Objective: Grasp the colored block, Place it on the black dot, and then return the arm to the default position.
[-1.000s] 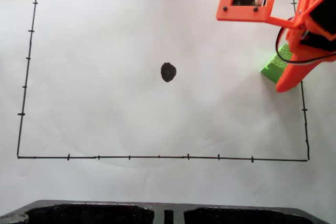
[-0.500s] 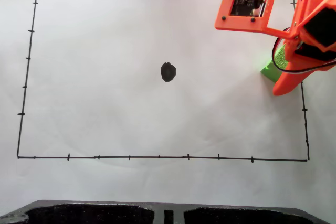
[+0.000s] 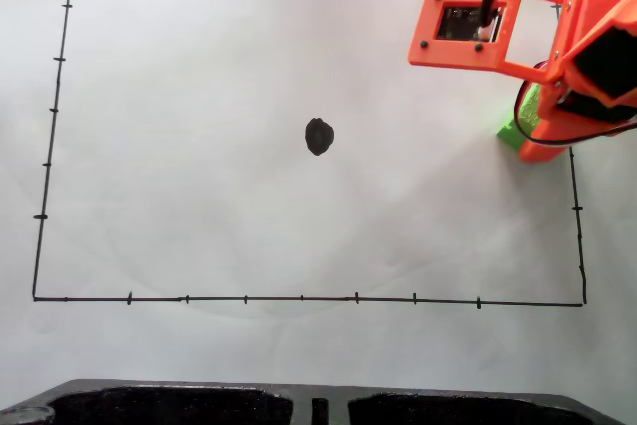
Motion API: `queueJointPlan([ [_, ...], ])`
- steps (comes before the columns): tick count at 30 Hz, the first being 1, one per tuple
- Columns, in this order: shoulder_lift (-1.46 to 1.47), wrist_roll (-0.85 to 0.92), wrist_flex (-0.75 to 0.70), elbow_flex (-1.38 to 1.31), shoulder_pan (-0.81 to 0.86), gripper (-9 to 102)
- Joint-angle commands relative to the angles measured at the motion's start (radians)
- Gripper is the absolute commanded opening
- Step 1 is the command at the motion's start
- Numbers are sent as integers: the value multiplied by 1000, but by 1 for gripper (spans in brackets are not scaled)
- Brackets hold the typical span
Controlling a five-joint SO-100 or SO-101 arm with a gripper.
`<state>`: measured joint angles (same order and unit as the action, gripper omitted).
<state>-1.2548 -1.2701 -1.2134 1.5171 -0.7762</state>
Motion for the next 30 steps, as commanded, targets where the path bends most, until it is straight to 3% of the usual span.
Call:
queueJointPlan([
  [1, -8, 8, 3, -43, 9, 19],
  [18, -87, 97, -38, -32, 51, 12],
  [30, -278, 446, -199, -31, 176, 11],
])
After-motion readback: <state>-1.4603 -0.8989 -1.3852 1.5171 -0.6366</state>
